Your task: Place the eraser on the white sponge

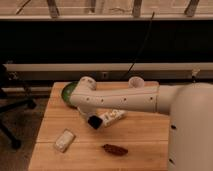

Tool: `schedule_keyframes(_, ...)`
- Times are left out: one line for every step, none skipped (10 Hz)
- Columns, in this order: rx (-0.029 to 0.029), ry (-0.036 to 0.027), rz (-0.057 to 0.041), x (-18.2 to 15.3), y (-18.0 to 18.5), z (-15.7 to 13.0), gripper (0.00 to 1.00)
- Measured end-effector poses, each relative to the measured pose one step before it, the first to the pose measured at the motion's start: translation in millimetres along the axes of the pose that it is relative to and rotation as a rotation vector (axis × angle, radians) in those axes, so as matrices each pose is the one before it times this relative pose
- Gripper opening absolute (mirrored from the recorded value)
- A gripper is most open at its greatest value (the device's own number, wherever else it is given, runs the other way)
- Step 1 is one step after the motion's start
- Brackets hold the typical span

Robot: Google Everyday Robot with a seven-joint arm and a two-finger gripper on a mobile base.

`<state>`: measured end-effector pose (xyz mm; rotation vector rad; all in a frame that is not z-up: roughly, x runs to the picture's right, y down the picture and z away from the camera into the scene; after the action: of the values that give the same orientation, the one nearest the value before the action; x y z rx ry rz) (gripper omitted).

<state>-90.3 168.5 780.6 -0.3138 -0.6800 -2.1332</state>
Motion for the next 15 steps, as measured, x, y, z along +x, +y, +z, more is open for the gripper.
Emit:
schedule_keyframes(0.00654,-0.0053,-0.02344,0.94,-8.17,2.41,0.0)
schedule_keyframes(0.00499,-0.00214,-0.02185,1.05,-7.15,0.63,0.0)
schedule_keyframes(0.00624,-0.0038,-0.03981,2.6,-13.75,-0.04,0.0)
schedule_keyframes(0.00652,-0.00172,-0.04372,4.97,-16.03,-0.36,0.0)
schedule_keyframes(0.00389,-0.0024,-0.03547,4.22,-12.49,0.15,0.0)
schedule_keyframes(0.00323,-0.00526,-0.04655,5.02,-15.38,0.44,0.0)
schedule_keyframes(0.00191,-0.00507,-0.03763,3.96,-11.96,1.02,0.0)
schedule_keyframes(-0.00069,-0.00439,-0.03329,3.58,-9.79,1.29,0.0)
schedule_keyframes(0.00193,-0.00228,-0.02491,3.82,-8.57,1.01,0.0)
schedule_keyframes(0.00237,-0.00404,-0.02297,0.35,-6.79,0.88,0.0)
schedule_keyframes(0.00065,-0.00721,-0.01863,0.81,-6.02,1.7,0.0)
schedule_keyframes(0.00614,-0.00211,-0.01684,4.35,-8.51,1.41,0.04)
schedule_keyframes(0.00579,-0.00983,-0.02244,3.75,-9.55,3.78,0.16)
schedule_keyframes(-0.0006,-0.00125,-0.00601,1.13,-1.43,1.02,0.22)
schedule_keyframes(0.00058,-0.00455,-0.00981,0.58,-1.81,1.12,0.32)
